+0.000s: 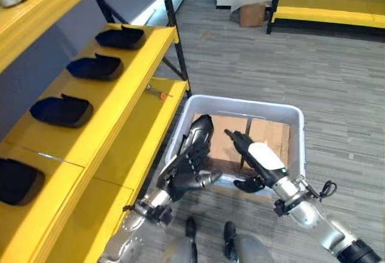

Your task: Move parts from the plastic box to the shelf.

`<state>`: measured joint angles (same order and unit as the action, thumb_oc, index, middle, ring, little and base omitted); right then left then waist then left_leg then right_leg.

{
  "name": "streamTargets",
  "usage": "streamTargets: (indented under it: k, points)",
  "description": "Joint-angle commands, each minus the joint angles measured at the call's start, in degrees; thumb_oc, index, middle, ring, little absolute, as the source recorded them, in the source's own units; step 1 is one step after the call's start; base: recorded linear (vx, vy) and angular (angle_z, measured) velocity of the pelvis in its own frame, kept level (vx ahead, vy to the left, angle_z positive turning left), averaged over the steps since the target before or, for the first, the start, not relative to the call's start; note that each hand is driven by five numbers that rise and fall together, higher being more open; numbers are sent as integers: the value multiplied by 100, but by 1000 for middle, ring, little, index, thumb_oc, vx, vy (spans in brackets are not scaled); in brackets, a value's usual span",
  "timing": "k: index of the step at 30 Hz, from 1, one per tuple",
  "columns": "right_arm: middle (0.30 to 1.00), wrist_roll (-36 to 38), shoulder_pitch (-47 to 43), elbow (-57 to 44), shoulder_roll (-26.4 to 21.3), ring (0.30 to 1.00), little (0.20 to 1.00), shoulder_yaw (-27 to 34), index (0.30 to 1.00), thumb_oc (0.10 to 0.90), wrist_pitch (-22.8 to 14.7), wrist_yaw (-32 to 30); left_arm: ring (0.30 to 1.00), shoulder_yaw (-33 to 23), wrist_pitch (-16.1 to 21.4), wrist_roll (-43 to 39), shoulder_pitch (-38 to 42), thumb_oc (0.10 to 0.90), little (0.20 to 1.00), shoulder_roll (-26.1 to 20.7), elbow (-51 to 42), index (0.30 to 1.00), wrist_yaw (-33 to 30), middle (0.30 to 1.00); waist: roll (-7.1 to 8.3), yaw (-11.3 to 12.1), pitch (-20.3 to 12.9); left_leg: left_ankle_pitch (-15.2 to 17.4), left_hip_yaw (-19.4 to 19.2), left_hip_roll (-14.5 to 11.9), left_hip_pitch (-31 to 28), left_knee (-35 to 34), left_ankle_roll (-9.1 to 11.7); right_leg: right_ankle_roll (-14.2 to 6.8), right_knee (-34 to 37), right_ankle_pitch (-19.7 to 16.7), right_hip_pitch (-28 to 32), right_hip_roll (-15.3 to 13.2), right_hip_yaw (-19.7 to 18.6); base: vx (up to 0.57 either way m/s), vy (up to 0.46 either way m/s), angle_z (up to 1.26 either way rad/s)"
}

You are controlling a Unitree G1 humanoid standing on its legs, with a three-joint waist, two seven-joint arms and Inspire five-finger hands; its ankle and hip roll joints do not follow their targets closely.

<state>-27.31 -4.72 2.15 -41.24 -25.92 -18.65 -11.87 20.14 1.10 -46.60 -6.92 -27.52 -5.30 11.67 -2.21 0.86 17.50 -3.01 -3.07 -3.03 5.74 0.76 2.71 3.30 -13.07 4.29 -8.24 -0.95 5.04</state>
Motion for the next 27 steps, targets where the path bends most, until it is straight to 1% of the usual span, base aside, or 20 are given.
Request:
streamTargets:
  k: [1, 6, 8, 11, 12, 14, 15, 19, 23, 25, 27]
  points:
    - [1000, -378, -495, -630, -103, 1000, 1000, 96, 1000, 900, -462, -332, 1000, -312, 517, -128, 138, 900, 1000, -67, -631, 1000, 154, 1000, 115, -8, -430, -509, -151, 110, 179, -125, -101, -573, 1074, -382, 1130, -255, 221, 28, 34, -1]
    - [1000, -735, -1253, -227, -378, 1000, 1000, -82, 1000, 900, -211, -592, 1000, -291, 678, -202, 398, 900, 1000, -177, -551, 1000, 152, 1000, 130, 110, -291, -498, -44, 164, 172, -276, -111, -565, 989, -351, 893, -232, 321, -7, 19, -2]
    - [1000, -995, -1702, -56, -551, 1000, 1000, -119, 1000, 900, -53, -723, 1000, -325, 733, -245, 541, 900, 1000, -258, -570, 1000, 186, 1000, 124, 190, -152, -490, 11, 208, 282, -280, -126, -547, 923, -328, 717, -212, 344, -95, 6, 9]
    - [1000, -1198, -2195, 231, -726, 1000, 1000, -265, 1000, 900, 150, -872, 1000, -386, 761, -285, 684, 900, 1000, -314, -557, 1000, 211, 1000, 121, 281, 4, -491, 60, 238, 414, -250, -126, -528, 846, -306, 551, -193, 392, -93, -25, 19]
    - [1000, -1273, -2341, 343, -761, 1000, 1000, -325, 1000, 900, 240, -939, 1000, -391, 774, -306, 730, 900, 1000, -327, -553, 1000, 217, 1000, 120, 314, 49, -493, 82, 249, 450, -245, -128, -521, 816, -296, 500, -185, 408, -42, -20, 19]
    - [1000, -1339, -2416, 404, -776, 1000, 1000, -360, 1000, 900, 301, -1016, 1000, -400, 768, -312, 759, 900, 1000, -326, -553, 1000, 224, 1000, 118, 331, 75, -495, 95, 253, 474, -242, -128, -516, 802, -290, 470, -181, 417, -33, -25, 14]
    - [1000, -1559, -2739, 821, -859, 1000, 1000, -468, 1000, 900, 405, -1339, 1000, -422, 743, -349, 830, 900, 1000, -346, -594, 1000, 266, 1000, 104, 421, 178, -475, 156, 280, 553, -183, -134, -498, 716, -256, 363, -166, 456, -34, -36, 9]
    - [1000, -1811, -3228, 1241, -974, 1000, 1000, -592, 1000, 900, 486, -1625, 1000, -433, 748, -357, 859, 900, 1000, -394, -637, 1000, 392, 1000, 31, 546, 348, -442, 254, 323, 695, -72, -140, -458, 480, -150, 143, -145, 532, -28, -28, 15]
    - [1000, -1944, -3555, 1481, -1041, 1000, 1000, -756, 1000, 900, 533, -1578, 1000, -436, 634, -392, 889, 900, 1000, -401, -646, 1000, 535, 1000, -45, 634, 465, -426, 312, 364, 865, 34, -142, -418, 203, -40, -91, -134, 593, -10, -7, 6]
    - [1000, -1980, -3756, 1672, -1087, 1000, 1000, -903, 1000, 900, 563, -1434, 1000, -430, 658, -367, 917, 900, 1000, -418, -643, 1000, 586, 1000, -94, 685, 548, -425, 344, 384, 981, 96, -148, -398, -3, 26, -275, -134, 629, -42, -26, 3]
    - [1000, -2221, -3952, 1875, -1144, 1000, 1000, -1128, 1000, 900, 637, -1272, 1000, -443, 665, -290, 912, 900, 1000, -454, -666, 1000, 581, 1000, -141, 773, 666, -446, 391, 408, 1115, 122, -154, -380, -200, 87, -482, -120, 675, -57, -52, 5]
